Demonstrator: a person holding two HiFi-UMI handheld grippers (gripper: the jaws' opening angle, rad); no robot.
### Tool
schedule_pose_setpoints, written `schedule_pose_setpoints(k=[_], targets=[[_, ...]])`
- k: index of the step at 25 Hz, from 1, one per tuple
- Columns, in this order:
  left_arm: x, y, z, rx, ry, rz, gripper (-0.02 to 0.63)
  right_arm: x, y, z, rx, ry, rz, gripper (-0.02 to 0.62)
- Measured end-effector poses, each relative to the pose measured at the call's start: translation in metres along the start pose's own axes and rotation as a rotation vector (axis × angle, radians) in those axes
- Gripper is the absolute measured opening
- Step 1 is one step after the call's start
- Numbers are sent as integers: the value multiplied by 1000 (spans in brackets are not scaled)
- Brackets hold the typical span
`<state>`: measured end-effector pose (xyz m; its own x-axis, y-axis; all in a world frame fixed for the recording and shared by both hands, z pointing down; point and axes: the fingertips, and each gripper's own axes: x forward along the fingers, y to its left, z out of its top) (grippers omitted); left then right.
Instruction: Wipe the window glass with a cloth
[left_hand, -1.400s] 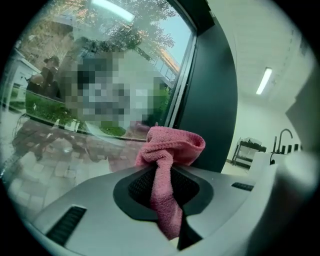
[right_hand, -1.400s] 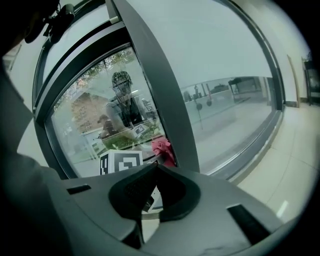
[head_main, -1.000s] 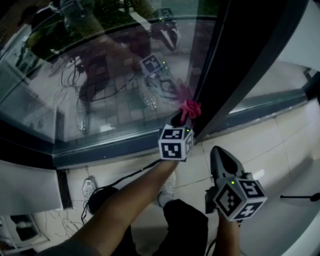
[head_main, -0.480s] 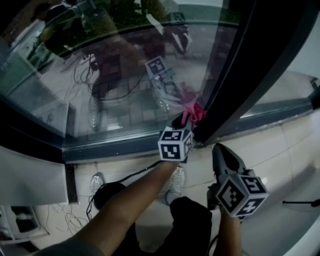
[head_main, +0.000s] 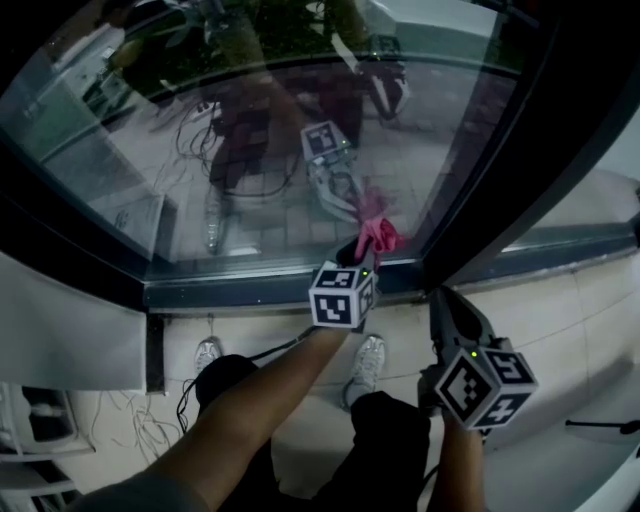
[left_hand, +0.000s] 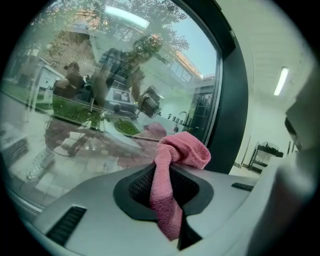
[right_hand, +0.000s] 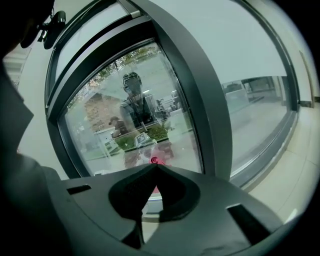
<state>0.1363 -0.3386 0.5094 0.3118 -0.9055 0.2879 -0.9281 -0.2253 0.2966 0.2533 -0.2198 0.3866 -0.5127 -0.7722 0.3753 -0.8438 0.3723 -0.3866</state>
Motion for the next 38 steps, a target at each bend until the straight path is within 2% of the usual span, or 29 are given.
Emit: schedule_pose_setpoints(k=[14, 23, 28, 38], targets=[[-60, 90, 8, 0, -12, 107, 60, 40, 69, -9, -61, 36, 88, 5], [-106, 149, 12, -26, -26, 176, 60, 67, 127, -28, -79, 88, 160, 5], [-138, 192, 14, -48, -30, 237, 60, 83, 168, -29, -138, 94, 198, 5], [-191, 264, 22, -80, -53, 329, 60, 114, 242, -55, -191, 154, 289, 5]])
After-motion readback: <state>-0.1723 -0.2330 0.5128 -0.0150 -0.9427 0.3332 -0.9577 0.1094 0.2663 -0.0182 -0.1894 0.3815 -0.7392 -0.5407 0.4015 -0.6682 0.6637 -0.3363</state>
